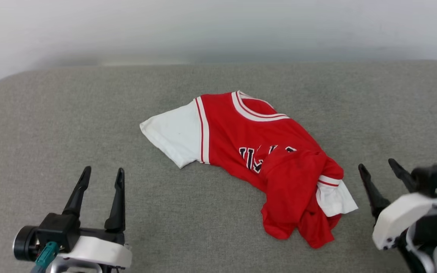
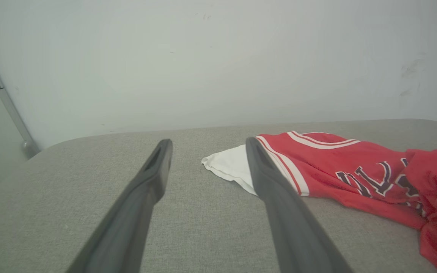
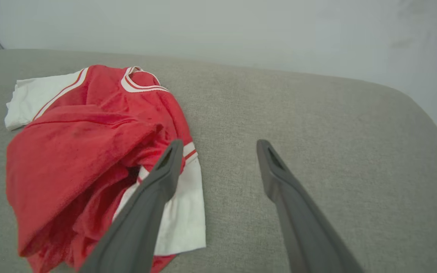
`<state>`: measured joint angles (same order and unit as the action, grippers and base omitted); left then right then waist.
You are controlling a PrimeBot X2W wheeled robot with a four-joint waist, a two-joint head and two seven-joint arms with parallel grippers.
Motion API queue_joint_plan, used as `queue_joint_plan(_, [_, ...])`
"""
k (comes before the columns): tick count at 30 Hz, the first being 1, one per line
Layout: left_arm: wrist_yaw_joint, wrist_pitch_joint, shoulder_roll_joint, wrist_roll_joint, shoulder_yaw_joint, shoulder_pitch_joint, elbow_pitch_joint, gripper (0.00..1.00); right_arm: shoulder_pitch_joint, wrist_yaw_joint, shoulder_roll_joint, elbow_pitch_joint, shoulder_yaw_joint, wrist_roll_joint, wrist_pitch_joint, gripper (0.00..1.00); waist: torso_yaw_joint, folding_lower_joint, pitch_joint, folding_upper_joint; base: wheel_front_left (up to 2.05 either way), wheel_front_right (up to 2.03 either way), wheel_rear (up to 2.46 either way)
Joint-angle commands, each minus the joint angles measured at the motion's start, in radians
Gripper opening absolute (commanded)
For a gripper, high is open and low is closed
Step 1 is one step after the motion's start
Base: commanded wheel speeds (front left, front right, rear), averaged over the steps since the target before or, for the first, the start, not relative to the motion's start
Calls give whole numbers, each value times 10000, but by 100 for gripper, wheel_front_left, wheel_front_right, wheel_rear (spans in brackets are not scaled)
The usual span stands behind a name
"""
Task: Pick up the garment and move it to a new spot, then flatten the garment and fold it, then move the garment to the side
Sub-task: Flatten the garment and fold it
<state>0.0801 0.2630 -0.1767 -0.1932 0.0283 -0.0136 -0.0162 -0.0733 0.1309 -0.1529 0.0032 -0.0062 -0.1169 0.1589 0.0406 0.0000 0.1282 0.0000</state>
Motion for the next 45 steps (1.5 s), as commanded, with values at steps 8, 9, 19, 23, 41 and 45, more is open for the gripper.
queue_joint_plan(8, [391, 26, 428, 318, -106, 769, 171, 100, -874, -3, -1135, -542, -117, -2035, 6219, 100, 721, 0, 906, 0, 0, 0, 0])
queue_joint_plan(9, [417, 26, 460, 342, -90, 842, 189, 100, -929, -3, -1248, -566, -122, -2066, 6652, 100, 817, 0, 1001, 0, 0, 0, 0])
queue_joint_plan(19, [488, 26, 676, 367, 49, 1338, 377, 100, -964, -3, -1419, 221, -73, -1921, 7676, 100, 1687, 0, 1763, 0, 0, 0, 0])
queue_joint_plan(23, [494, 26, 721, 359, 110, 1444, 431, 100, -775, -2, -1359, 818, 177, -2012, 7506, 92, 1856, 0, 1871, 0, 0, 0, 0])
queue_joint_plan(41, [499, 26, 736, 316, 174, 1287, 486, 100, -2147, -8, -4071, 1120, 150, -905, 5848, 0, 1497, 0, 1274, 0, 0, 0, 0])
queue_joint_plan(45, [499, 26, 699, 258, 186, 1360, 429, 100, -2757, -8, -4829, 1574, 67, -365, 5308, 0, 1523, 0, 1451, 0, 0, 0, 0])
